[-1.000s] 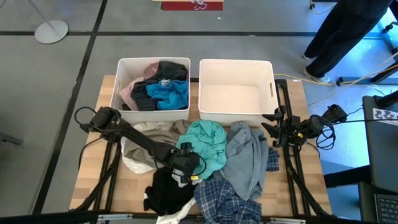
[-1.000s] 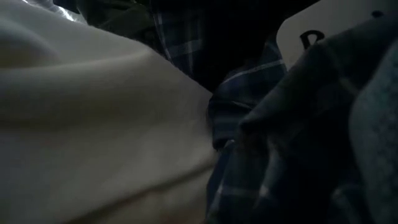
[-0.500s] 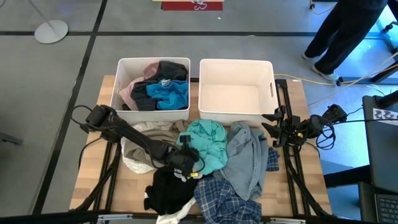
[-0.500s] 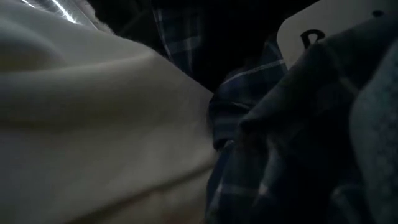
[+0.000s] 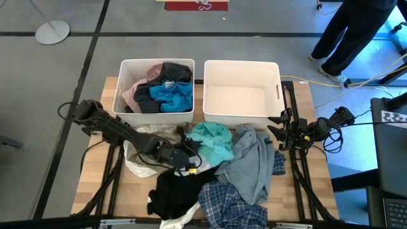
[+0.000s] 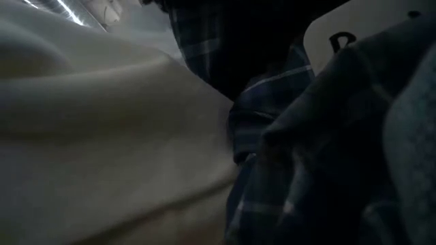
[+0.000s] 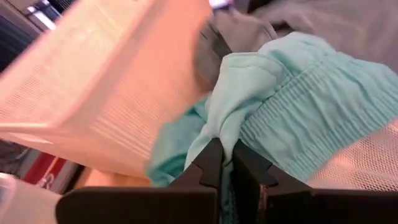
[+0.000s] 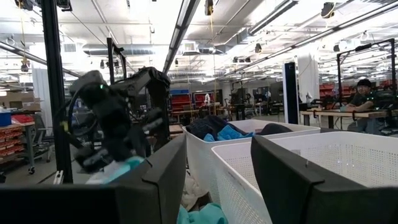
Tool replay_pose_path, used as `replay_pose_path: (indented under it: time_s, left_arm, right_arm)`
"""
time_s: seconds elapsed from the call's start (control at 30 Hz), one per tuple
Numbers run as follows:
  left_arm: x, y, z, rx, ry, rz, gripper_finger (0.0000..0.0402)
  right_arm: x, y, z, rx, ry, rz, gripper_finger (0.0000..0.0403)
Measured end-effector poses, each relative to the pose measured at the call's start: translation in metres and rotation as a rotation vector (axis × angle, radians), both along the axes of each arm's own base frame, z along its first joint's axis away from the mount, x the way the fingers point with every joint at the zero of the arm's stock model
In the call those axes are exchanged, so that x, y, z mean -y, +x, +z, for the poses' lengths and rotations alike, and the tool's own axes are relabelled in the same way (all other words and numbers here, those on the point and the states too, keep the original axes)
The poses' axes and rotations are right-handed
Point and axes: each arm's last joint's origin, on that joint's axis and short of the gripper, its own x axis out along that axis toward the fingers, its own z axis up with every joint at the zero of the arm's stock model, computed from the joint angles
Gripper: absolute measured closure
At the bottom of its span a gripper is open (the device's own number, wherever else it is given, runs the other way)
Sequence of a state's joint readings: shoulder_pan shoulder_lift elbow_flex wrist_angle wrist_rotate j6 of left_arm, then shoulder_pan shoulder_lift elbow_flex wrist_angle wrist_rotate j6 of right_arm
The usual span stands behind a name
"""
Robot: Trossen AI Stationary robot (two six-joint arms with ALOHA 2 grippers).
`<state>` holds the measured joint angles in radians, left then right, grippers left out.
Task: Sort clothes
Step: Put the light blue shorts into the left white bin
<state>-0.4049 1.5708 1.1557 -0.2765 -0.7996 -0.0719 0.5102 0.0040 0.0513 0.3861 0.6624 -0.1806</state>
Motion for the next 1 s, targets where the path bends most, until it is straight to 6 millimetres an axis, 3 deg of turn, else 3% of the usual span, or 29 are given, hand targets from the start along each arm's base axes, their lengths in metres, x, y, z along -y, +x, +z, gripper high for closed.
replay_pose_path:
  time_s: [0.33,1.0]
  left_arm:
    - [-0.012,-0.020,0.040,0.109,0.106,0.067,0.0389]
    - [-0.047,-0.085,0.151,0.471,0.272,0.146,0.0389]
  right_arm:
    - [0.000,0.000,0.000,0.000,0.000,0.000,0.0221]
    - [0.000,0.000,0.000,0.003,0.002,0.000,0.0221]
